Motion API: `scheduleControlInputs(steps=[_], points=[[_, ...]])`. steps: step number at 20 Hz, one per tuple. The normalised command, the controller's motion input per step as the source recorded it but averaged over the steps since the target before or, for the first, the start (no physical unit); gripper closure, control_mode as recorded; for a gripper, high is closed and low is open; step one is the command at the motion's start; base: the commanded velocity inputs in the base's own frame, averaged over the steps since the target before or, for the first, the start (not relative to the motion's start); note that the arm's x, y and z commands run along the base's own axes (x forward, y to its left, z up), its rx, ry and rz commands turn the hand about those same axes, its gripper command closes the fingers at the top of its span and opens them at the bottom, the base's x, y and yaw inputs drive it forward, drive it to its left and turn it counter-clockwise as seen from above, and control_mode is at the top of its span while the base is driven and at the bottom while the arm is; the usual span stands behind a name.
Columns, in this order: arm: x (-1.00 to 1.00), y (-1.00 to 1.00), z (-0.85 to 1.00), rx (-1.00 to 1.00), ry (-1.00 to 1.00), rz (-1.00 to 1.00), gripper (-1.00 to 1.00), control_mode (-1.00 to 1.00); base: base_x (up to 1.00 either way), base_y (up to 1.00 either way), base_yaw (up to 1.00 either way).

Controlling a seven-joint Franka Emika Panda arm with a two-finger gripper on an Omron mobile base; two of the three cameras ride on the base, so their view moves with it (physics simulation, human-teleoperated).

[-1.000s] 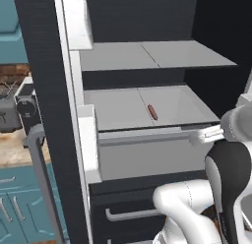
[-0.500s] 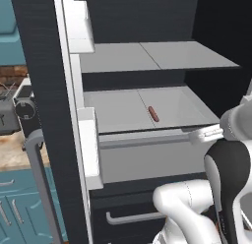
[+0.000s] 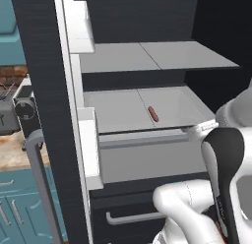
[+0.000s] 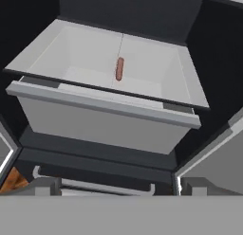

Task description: Retrieve the sausage and cheese from the fridge and place them on the cutting board on the counter.

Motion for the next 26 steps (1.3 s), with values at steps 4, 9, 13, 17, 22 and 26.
scheduleControlInputs(steps=[4,9,13,17,22,26], points=[[0.71,0.00,-0.08,0.01,0.27,0.05,-1.00,-1.00,0.00,0.00,0.00],[0.39,-0.02,-0.16,0.04,0.08,0.01,-1.00,-1.00,0.00,0.00,0.00],[0.29,0.00,-0.36,0.04,0.01,0.00,-1.00,-1.00,0.00,0.00,0.00],[0.29,0.00,-0.46,0.02,0.00,0.00,-1.00,-1.00,0.00,0.00,0.00],[0.29,0.00,-0.23,0.04,0.00,0.00,-1.00,-1.00,0.00,0.00,0.00],[0.37,0.00,-0.03,0.09,0.00,0.00,-1.00,-1.00,0.00,0.00,0.00]])
